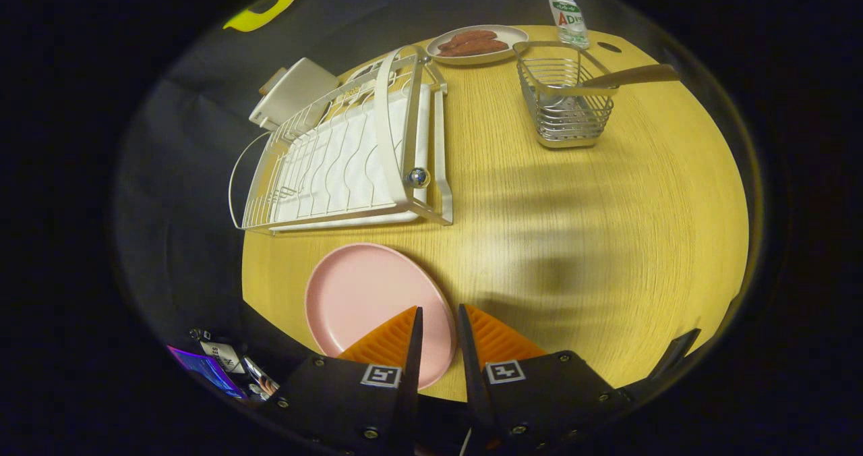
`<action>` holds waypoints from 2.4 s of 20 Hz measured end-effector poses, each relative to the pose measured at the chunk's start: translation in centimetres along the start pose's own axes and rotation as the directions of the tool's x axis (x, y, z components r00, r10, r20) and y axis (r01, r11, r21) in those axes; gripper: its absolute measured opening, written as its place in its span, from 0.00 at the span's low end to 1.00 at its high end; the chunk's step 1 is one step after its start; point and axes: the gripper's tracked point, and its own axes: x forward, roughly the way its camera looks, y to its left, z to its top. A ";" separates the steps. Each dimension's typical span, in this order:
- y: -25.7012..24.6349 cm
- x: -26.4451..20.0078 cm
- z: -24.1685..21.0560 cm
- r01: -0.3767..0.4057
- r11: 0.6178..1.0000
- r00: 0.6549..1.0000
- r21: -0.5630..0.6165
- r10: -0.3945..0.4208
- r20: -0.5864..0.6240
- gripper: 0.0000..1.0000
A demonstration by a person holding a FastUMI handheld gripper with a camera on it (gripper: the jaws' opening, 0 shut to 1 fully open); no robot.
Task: Take the plate from the dish rack, then take the spoon from the basket and place it into the plate.
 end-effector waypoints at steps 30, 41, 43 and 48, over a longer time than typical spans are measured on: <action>-13.0 -6.9 15.0 0.277 0.961 0.451 0.015 -0.144 0.881 0.31; -12.0 -5.6 19.7 0.223 0.974 0.429 -0.027 -0.073 0.900 0.26; -11.9 -5.7 19.8 0.219 0.976 0.440 -0.010 -0.090 0.894 0.17; -10.9 -6.4 20.5 0.228 0.974 0.447 0.000 -0.105 0.888 0.08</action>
